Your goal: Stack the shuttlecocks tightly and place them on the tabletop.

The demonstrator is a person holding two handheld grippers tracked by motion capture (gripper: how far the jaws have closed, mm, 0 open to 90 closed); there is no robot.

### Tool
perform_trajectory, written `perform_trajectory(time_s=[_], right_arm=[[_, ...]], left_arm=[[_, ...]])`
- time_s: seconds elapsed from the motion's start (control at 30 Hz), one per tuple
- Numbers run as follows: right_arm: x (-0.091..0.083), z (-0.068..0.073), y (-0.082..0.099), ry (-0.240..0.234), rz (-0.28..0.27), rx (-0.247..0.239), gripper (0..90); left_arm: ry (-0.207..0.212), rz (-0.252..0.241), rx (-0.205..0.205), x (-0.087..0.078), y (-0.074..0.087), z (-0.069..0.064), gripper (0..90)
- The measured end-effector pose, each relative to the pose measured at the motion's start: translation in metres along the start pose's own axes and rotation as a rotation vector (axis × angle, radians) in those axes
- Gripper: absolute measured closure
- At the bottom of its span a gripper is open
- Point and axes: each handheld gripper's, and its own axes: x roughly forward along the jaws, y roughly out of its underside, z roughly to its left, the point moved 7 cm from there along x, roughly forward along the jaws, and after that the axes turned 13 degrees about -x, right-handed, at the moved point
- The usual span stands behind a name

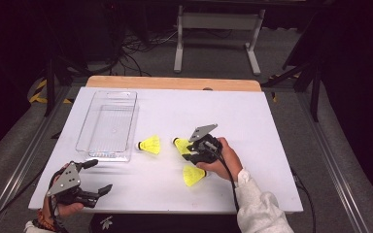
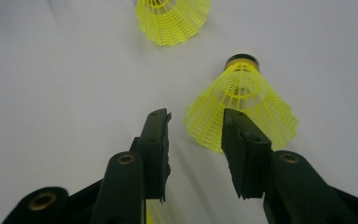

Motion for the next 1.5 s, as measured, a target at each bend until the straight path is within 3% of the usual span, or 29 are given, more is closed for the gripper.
perform_trajectory(time_s=[0.1, 0.13, 0.2, 0.23, 0.33, 0.43, 0.47, 0.5, 0.57, 0.67, 0.8, 0.87, 1.07, 1.13, 1.3, 1.33, 1.5], right_arm=[[0.007, -0.003, -0.001, -0.030, 0.010, 0.047, 57.8], [0.010, -0.005, -0.002, -0.041, 0.003, 0.083, 54.6], [0.013, -0.008, -0.004, -0.031, 0.001, 0.112, 48.9], [0.014, -0.009, -0.006, -0.036, -0.013, 0.130, 50.2], [0.016, -0.010, -0.009, -0.031, -0.019, 0.128, 50.5], [0.022, -0.014, -0.008, 0.003, -0.003, 0.146, 57.2], [0.024, -0.017, -0.006, 0.024, 0.001, 0.156, 66.3], [0.024, -0.018, -0.005, 0.023, -0.007, 0.157, 73.0], [0.023, -0.018, -0.004, 0.023, -0.013, 0.158, 76.6], [0.020, -0.021, -0.002, 0.038, -0.023, 0.155, 89.2], [0.016, -0.019, 0.001, 0.058, -0.016, 0.115, 90.0], [0.011, -0.015, 0.003, 0.053, -0.025, 0.068, 90.0], [-0.002, -0.007, -0.010, 0.042, -0.106, -0.009, 90.0], [-0.001, -0.004, -0.015, 0.019, -0.109, -0.047, 90.0], [0.006, -0.003, -0.023, -0.012, -0.093, -0.079, 90.0], [0.010, -0.002, -0.026, -0.013, -0.069, -0.099, 90.0], [0.019, -0.001, -0.036, -0.032, -0.053, -0.117, 90.0]], left_arm=[[-0.001, 0.001, -0.008, -0.001, 0.001, 0.001, 6.7], [0.000, 0.001, -0.009, -0.001, 0.001, 0.001, 6.8], [-0.001, 0.001, -0.009, -0.001, 0.001, 0.001, 6.9], [-0.001, 0.001, -0.009, -0.001, 0.001, 0.001, 7.0], [0.000, 0.005, -0.010, 0.000, 0.001, 0.001, 7.0], [0.002, 0.007, -0.011, 0.001, 0.002, 0.001, 7.1], [0.003, 0.009, -0.010, 0.000, 0.002, 0.001, 7.1], [0.002, 0.009, -0.011, 0.000, 0.002, 0.001, 7.1], [0.001, 0.008, -0.010, 0.000, 0.002, 0.001, 7.1], [0.002, 0.010, -0.010, 0.000, 0.002, 0.001, 7.0], [-0.002, 0.006, -0.005, -0.001, 0.002, 0.001, 7.0], [-0.003, 0.009, -0.005, -0.001, 0.002, 0.002, 7.1], [-0.004, 0.014, 0.004, 0.001, 0.002, 0.000, 7.2], [-0.001, 0.015, -0.001, 0.001, 0.003, 0.000, 7.2], [-0.003, 0.014, 0.005, 0.001, 0.002, 0.000, 7.3], [-0.002, 0.012, 0.005, 0.001, 0.002, 0.000, 7.3], [0.001, 0.014, 0.008, 0.000, 0.002, -0.001, 7.4]])
